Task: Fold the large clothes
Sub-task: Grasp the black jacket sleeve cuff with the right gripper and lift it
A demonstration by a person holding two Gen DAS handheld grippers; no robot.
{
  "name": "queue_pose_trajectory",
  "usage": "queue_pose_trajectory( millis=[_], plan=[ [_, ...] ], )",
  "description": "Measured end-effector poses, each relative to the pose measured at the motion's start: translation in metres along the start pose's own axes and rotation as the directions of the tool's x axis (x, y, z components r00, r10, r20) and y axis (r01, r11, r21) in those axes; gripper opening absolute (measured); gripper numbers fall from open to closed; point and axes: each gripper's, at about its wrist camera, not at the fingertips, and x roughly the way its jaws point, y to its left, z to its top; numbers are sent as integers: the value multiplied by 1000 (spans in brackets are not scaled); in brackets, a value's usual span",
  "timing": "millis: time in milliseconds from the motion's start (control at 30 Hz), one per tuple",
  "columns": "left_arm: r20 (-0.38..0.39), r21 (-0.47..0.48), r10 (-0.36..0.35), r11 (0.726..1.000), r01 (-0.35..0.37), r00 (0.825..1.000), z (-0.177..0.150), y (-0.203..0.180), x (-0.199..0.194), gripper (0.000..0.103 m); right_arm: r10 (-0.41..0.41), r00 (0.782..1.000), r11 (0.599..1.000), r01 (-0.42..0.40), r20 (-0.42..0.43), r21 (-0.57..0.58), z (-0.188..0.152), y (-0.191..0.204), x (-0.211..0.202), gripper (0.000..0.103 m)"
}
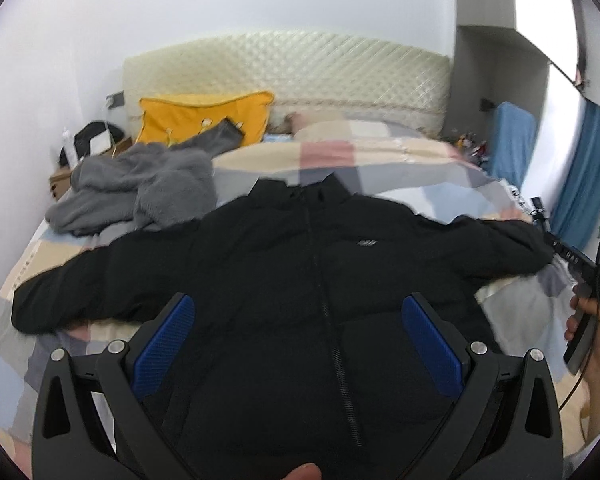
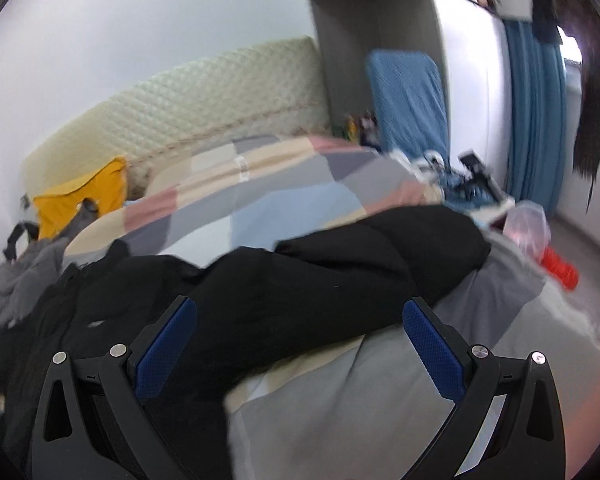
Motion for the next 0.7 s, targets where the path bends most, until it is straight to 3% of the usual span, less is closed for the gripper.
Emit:
queue_pose_trajectory(
  millis=[133, 200, 367, 433, 600, 700],
  plan=[
    [-52, -12, 37, 999, -38, 998, -15, 11, 28, 103, 15, 999, 986, -8, -45, 167, 4, -55, 43, 103],
    [-71, -24, 47, 999, -49, 996, -20, 16, 40, 103, 19, 997, 971, -2, -71, 241, 6, -84, 62, 97],
    [-116, -42, 103, 993, -108, 988, -25, 27, 76, 103, 23, 997, 898, 12, -74, 439, 11, -155, 102, 91],
    [-133, -54, 122, 990, -130, 984, -26, 32, 87, 103, -10, 997, 869, 50, -82, 492, 17, -180, 120, 90],
    [-174, -65, 151, 984, -164, 973, -27, 35, 116, 103, -63, 993, 819, 110, -103, 564, 26, -209, 157, 90],
    [-181, -61, 197, 976, -211, 964, -27, 36, 132, 103, -62, 990, 852, 119, -127, 509, 34, -209, 177, 90]
  ],
)
